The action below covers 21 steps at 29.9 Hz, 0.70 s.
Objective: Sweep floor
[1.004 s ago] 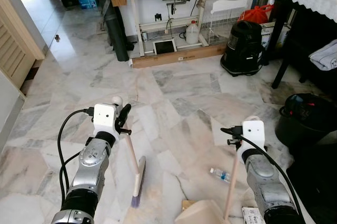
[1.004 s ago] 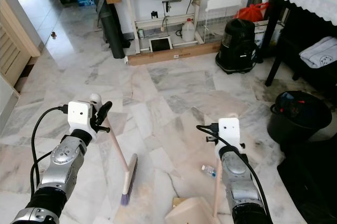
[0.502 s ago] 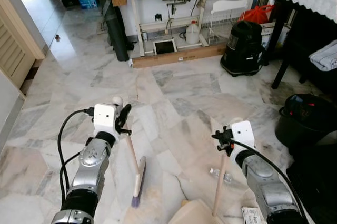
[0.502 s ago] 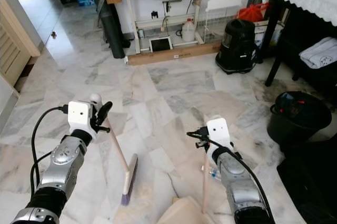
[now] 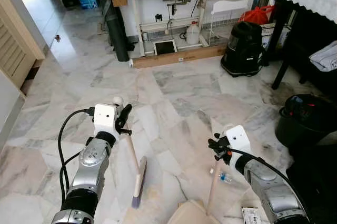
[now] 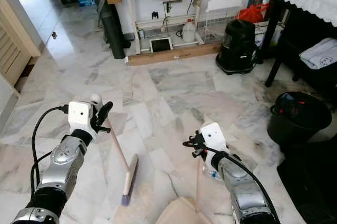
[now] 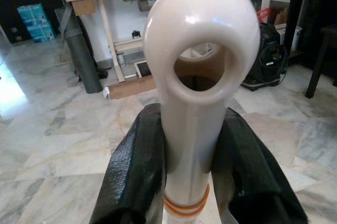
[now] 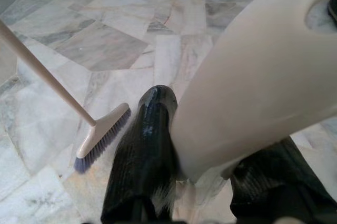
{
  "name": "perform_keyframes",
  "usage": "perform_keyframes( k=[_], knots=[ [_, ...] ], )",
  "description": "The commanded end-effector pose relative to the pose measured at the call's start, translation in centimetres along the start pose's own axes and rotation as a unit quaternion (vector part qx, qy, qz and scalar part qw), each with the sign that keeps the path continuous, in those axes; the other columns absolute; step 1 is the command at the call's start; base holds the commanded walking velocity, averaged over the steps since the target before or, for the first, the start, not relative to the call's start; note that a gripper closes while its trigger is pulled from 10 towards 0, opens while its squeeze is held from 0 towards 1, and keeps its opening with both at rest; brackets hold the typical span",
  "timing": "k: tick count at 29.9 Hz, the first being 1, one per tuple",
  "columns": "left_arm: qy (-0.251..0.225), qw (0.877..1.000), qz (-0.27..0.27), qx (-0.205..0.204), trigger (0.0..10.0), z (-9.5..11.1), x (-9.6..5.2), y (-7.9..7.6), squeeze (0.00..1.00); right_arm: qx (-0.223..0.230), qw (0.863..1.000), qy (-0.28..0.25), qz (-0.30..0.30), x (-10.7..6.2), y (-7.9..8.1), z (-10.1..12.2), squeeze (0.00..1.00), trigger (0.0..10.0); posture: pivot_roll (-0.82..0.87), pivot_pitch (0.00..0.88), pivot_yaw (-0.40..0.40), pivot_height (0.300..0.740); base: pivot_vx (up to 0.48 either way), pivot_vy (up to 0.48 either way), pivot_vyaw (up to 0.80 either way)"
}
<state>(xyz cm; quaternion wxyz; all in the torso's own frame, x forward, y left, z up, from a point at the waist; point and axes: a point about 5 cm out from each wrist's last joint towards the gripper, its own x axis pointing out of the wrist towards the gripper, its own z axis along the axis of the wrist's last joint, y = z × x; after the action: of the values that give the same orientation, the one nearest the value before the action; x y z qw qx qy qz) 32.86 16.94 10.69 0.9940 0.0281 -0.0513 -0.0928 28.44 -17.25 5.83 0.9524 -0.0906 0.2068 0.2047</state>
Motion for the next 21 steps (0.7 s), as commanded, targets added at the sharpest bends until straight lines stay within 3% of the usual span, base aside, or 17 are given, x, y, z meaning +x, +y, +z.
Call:
perform_keyframes(
  k=[1, 21],
  knots=[
    [-0.018, 1.000, 0.002, 0.003, 10.0, 1.1, 0.4, 0.4, 0.00, -0.005, 0.999, 0.030, 0.015, -0.2, 0.4, -1.0, 0.00, 10.0, -0.16, 0.000, 0.071, 0.740, 0.000, 0.000, 0.00],
    [-0.013, 1.000, -0.009, -0.003, 10.0, 0.9, 0.5, 0.3, 0.00, -0.045, 0.992, 0.050, 0.106, -1.5, 1.3, -1.6, 0.00, 10.0, -0.16, 0.000, 0.070, 0.740, 0.000, 0.000, 0.00]
  ],
)
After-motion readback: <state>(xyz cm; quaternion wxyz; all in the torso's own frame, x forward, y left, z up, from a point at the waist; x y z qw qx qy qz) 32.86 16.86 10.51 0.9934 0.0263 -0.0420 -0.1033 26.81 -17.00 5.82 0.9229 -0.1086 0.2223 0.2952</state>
